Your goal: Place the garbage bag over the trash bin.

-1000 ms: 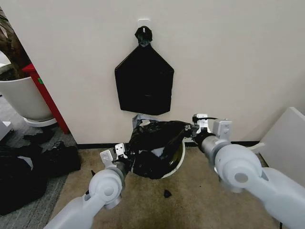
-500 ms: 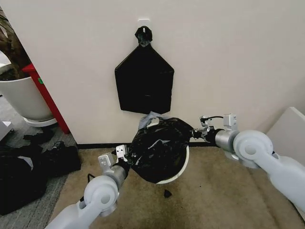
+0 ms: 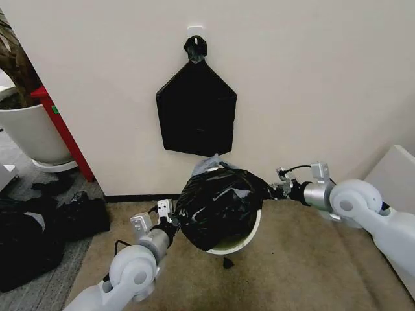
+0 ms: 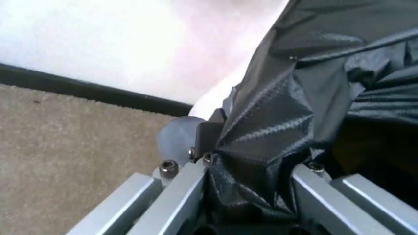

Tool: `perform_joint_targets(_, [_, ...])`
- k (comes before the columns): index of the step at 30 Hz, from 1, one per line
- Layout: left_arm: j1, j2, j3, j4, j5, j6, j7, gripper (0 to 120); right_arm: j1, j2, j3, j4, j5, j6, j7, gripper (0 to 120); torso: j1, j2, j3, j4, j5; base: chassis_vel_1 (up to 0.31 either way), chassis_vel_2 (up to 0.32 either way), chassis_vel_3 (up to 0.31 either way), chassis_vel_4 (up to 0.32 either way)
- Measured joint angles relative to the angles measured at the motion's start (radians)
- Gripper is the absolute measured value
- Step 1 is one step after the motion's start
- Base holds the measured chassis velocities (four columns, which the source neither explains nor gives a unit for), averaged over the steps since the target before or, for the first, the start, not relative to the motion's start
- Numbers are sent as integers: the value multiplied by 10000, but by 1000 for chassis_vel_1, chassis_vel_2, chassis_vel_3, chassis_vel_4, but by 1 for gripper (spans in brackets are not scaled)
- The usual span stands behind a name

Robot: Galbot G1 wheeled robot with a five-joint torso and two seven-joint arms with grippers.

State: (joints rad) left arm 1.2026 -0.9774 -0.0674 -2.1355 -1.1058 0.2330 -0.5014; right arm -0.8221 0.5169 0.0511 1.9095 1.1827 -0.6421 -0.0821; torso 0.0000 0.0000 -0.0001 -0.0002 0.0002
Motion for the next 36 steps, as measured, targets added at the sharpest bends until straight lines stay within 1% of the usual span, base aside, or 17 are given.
perform_joint_targets(5, [-25,-49,-22,112,0,-105,220,0,-134,-88,52,129,-10,285,38,1,0,0,0,1,-2,0,0,0,0])
perform_joint_targets(7, [-69,-71,-21,202,72,-108,272,0,-72,-67,79,210,93,488,302,10,0,0,0,1,-1,0,0,0,0])
perform_joint_targets(8, [-69,-71,-21,202,72,-108,272,0,-72,-67,79,210,93,488,302,10,0,0,0,1,-1,0,0,0,0])
perform_joint_targets(10, [-87,-76,-9,272,173,-110,306,0,-30,-68,104,270,213,549,461,14,0,0,0,1,0,0,0,0,0])
perform_joint_targets(11, [-103,-89,22,460,396,-116,396,0,47,-158,192,454,559,617,800,22,0,0,1,3,-2,0,0,0,0])
perform_joint_targets(12, [-103,-101,31,572,491,-117,441,0,75,-218,239,541,714,644,920,27,0,0,1,3,-3,0,0,0,0])
perform_joint_targets(15, [-86,-111,35,783,752,-141,615,0,150,-299,308,637,967,675,1146,34,0,0,1,0,-3,0,0,0,0])
perform_joint_targets(17, [-44,-111,35,873,957,-175,745,0,265,-352,349,675,1193,743,1319,41,0,0,1,1,-1,0,0,0,0])
perform_joint_targets(19, [18,-104,44,910,1063,-187,843,0,515,-452,357,696,1536,823,1536,52,0,0,1,3,-2,0,0,0,0])
perform_joint_targets(21, [56,-103,45,912,1084,-191,892,0,674,-521,357,670,1776,851,1585,61,0,0,1,2,-3,0,0,0,0])
perform_joint_targets(23, [68,-101,44,913,1089,-191,903,0,728,-552,357,644,1866,859,1586,62,0,0,1,2,-3,0,0,0,0])
perform_joint_targets(24, [84,-96,38,913,1094,-191,915,0,796,-592,357,601,2016,885,1576,68,0,0,1,2,-1,0,0,0,0])
perform_joint_targets(26, [116,-73,13,922,1113,-196,954,0,918,-708,382,558,2420,993,1474,77,0,0,1,2,0,0,0,0,0])
perform_joint_targets(29, [131,-60,-22,947,1106,-202,1005,0,1015,-926,420,434,2610,1094,795,88,0,0,1,3,-3,0,0,0,0])
perform_joint_targets(30, [131,-60,-22,947,1106,-202,1005,0,1015,-926,420,434,2610,1094,795,88,0,0,1,3,-3,0,0,0,0])
perform_joint_targets(33, [164,-35,-61,944,1083,-324,1215,0,907,-1161,267,103,2609,1156,-180,100,0,0,1,1,-2,0,0,0,0])
perform_joint_targets(36, [235,39,-124,925,1091,-544,1571,0,502,-1114,138,-221,3199,1269,-497,100,0,0,1,3,1,0,0,0,0])
